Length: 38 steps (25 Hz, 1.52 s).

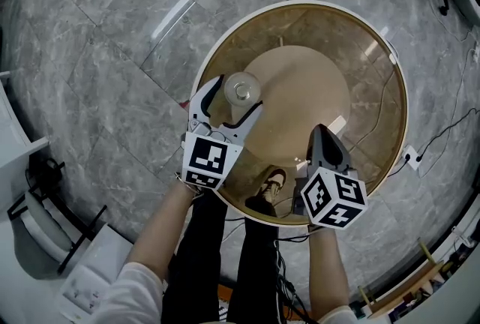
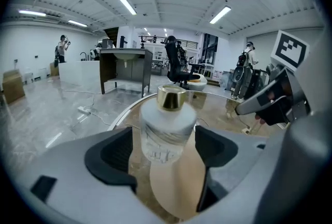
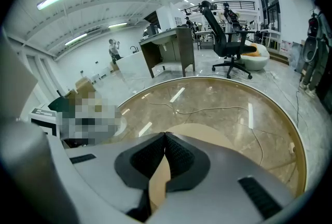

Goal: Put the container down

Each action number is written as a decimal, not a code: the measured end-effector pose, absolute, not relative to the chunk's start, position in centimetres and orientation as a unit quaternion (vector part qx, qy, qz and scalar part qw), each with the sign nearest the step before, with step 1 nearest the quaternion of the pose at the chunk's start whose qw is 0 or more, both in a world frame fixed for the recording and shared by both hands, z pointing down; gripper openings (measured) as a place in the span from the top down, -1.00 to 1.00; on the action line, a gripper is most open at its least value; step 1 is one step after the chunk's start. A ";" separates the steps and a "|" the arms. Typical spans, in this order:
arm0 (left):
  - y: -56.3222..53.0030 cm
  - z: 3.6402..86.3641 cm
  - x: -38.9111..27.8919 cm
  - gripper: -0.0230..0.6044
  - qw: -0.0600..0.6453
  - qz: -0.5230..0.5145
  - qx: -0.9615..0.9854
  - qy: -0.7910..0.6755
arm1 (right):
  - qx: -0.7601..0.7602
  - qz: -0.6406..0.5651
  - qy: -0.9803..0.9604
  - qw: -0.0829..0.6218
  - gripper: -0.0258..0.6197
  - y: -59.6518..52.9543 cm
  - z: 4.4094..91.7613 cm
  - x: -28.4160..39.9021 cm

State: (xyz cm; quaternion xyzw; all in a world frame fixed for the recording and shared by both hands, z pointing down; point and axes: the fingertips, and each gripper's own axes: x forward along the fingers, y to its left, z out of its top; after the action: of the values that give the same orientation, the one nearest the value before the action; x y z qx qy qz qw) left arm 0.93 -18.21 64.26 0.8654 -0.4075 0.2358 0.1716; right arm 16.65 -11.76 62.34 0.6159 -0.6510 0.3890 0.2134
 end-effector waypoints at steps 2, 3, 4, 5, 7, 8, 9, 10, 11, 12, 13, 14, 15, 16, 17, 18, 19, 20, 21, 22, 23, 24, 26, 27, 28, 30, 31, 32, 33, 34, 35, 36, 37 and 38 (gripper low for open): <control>-17.4 64.1 0.0 -0.25 0.177 0.238 0.859 -0.417 | 0.615 0.388 -0.652 0.215 0.85 -11.1 62.1 16.6; -16.9 64.1 -0.4 -0.25 0.182 0.240 0.856 -0.421 | 0.616 0.387 -0.652 0.215 0.85 -10.7 61.9 16.6; -16.3 64.0 -0.9 -0.25 0.190 0.242 0.852 -0.424 | 0.616 0.387 -0.651 0.215 0.85 -10.4 61.7 16.7; -15.7 63.9 -1.3 -0.25 0.200 0.243 0.848 -0.427 | 0.618 0.386 -0.651 0.215 0.85 -10.1 61.5 16.8; -14.3 63.6 -2.1 -0.25 0.219 0.243 0.839 -0.434 | 0.621 0.386 -0.649 0.211 0.85 -9.4 60.9 17.0; -13.7 63.3 -2.5 -0.25 0.226 0.243 0.835 -0.439 | 0.623 0.385 -0.648 0.209 0.85 -9.1 60.5 17.1; -13.1 62.8 -2.8 -0.25 0.232 0.241 0.832 -0.443 | 0.625 0.385 -0.647 0.206 0.85 -8.8 60.1 17.2; -12.6 62.1 -3.1 -0.24 0.237 0.238 0.829 -0.448 | 0.628 0.385 -0.645 0.204 0.85 -8.5 59.6 17.3; -12.2 61.2 -3.3 -0.24 0.241 0.234 0.826 -0.452 | 0.630 0.386 -0.643 0.203 0.85 -8.2 59.0 17.3; -11.6 60.1 -3.5 -0.24 0.245 0.230 0.824 -0.457 | 0.632 0.390 -0.639 0.201 0.85 -7.7 58.3 17.4; -11.0 59.0 -3.6 -0.24 0.249 0.228 0.821 -0.460 | 0.633 0.394 -0.635 0.200 0.85 -6.9 57.6 17.5; -10.3 57.7 -3.7 -0.24 0.253 0.226 0.819 -0.463 | 0.635 0.399 -0.631 0.199 0.85 -6.0 56.8 17.5; -9.7 56.4 -3.7 -0.24 0.256 0.222 0.817 -0.466 | 0.637 0.402 -0.628 0.197 0.85 -5.2 55.9 17.6; -9.2 54.9 -3.6 -0.24 0.258 0.214 0.817 -0.469 | 0.639 0.403 -0.626 0.194 0.85 -4.4 54.9 17.7; -8.9 53.2 -3.3 -0.24 0.260 0.204 0.817 -0.473 | 0.641 0.403 -0.625 0.189 0.85 -3.8 53.8 17.9; -8.8 51.5 -3.0 -0.24 0.261 0.191 0.818 -0.476 | 0.644 0.403 -0.625 0.183 0.85 -3.4 52.6 18.1; -8.7 49.6 -2.7 -0.23 0.263 0.177 0.819 -0.478 | 0.645 0.402 -0.625 0.177 0.85 -2.9 51.2 18.3; -8.6 47.7 -2.4 -0.20 0.264 0.164 0.820 -0.481 | 0.646 0.400 -0.627 0.171 0.85 -2.6 49.8 18.5; -8.4 45.8 -2.1 -0.16 0.265 0.153 0.820 -0.483 | 0.647 0.399 -0.629 0.164 0.85 -2.2 48.3 18.6; -8.1 44.0 -1.9 -0.12 0.265 0.145 0.821 -0.485 | 0.647 0.397 -0.631 0.158 0.85 -1.8 46.7 18.7; -7.7 42.3 -1.7 -0.08 0.263 0.139 0.822 -0.486 | 0.647 0.394 -0.634 0.153 0.85 -1.4 45.2 18.9; -7.3 40.6 -1.5 -0.01 0.260 0.135 0.822 -0.488 | 0.647 0.391 -0.637 0.148 0.85 -1.1 43.8 19.0; -6.4 37.4 -1.4 0.20 0.247 0.132 0.823 -0.494 | 0.647 0.381 -0.646 0.140 0.85 -0.8 40.9 19.5; -6.1 35.9 -1.5 0.30 0.239 0.131 0.822 -0.501 | 0.647 0.373 -0.651 0.136 0.85 -0.8 39.5 19.7; -5.7 34.4 -1.8 0.47 0.230 0.130 0.819 -0.509 | 0.647 0.365 -0.656 0.133 0.85 -0.8 38.1 19.9; -4.7 31.9 -2.6 0.76 0.214 0.131 0.811 -0.528 | 0.647 0.347 -0.667 0.129 0.85 -0.6 35.6 20.4; -4.2 30.8 -3.0 0.90 0.209 0.132 0.807 -0.536 | 0.647 0.338 -0.672 0.127 0.85 -0.5 34.3 20.7; -3.8 29.7 -3.2 0.90 0.206 0.132 0.804 -0.542 | 0.646 0.329 -0.677 0.126 0.85 -0.2 33.1 21.0; -3.4 28.7 -3.4 0.90 0.206 0.132 0.800 -0.547 | 0.646 0.319 -0.683 0.125 0.85 0.0 31.9 21.4; -3.0 27.7 -3.7 0.90 0.206 0.132 0.796 -0.553 | 0.645 0.309 -0.688 0.126 0.85 0.4 30.8 21.9; -2.6 26.7 -3.9 0.90 0.205 0.133 0.791 -0.560 | 0.645 0.299 -0.692 0.127 0.85 0.8 29.8 22.3; -2.3 25.8 -4.1 0.90 0.204 0.134 0.786 -0.568 | 0.645 0.291 -0.695 0.129 0.85 1.2 29.0 22.9; -2.0 25.0 -4.1 0.90 0.201 0.134 0.781 -0.576 | 0.646 0.285 -0.697 0.130 0.85 1.6 28.3 23.4; -1.9 24.1 -4.1 0.90 0.197 0.132 0.775 -0.585 | 0.646 0.281 -0.698 0.129 0.85 1.8 27.7 24.1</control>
State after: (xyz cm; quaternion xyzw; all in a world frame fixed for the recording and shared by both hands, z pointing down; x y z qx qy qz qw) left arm -4.14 -1.86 24.13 0.7755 -0.5850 0.1322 0.1974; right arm 24.06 1.83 27.74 0.6463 -0.6976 0.2811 0.1292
